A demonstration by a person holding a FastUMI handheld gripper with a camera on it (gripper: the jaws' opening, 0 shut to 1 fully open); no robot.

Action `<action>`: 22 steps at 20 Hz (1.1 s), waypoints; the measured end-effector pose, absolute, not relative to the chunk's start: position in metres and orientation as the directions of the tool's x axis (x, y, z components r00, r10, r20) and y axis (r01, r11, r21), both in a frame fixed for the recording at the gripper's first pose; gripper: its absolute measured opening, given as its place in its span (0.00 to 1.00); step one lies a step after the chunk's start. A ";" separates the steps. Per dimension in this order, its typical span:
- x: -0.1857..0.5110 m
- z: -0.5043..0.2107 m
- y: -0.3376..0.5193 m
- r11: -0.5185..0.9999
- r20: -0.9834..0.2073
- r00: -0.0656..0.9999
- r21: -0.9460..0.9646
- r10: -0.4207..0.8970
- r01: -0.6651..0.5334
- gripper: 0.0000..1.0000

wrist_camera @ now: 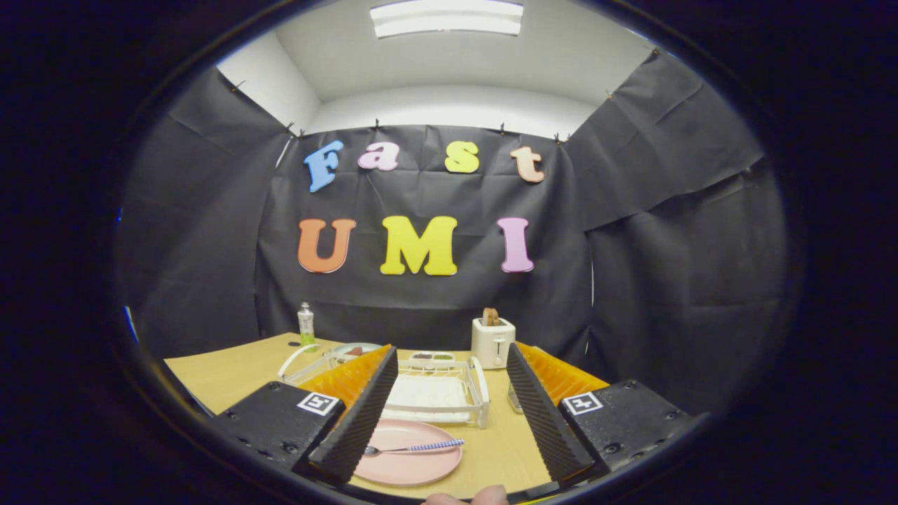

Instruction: Take the plate from the dish rack, then take the spoon from the basket and place it into the plate.

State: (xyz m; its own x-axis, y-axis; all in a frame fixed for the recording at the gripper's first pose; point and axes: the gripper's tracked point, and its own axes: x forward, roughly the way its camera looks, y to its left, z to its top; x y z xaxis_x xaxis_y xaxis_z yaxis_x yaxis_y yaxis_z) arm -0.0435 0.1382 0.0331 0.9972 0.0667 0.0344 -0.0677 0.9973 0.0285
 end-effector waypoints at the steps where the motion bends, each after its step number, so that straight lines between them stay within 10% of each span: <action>1: -0.042 0.032 0.140 0.997 0.032 0.997 0.032 0.070 -0.071 1.00; 22: -0.042 0.034 0.139 0.998 0.043 0.997 0.031 0.056 -0.057 1.00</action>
State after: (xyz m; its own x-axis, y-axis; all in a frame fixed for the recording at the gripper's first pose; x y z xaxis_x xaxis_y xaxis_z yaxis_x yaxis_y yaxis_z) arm -0.0424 0.1388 0.0342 0.9975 0.0559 0.0434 -0.0573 0.9979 0.0310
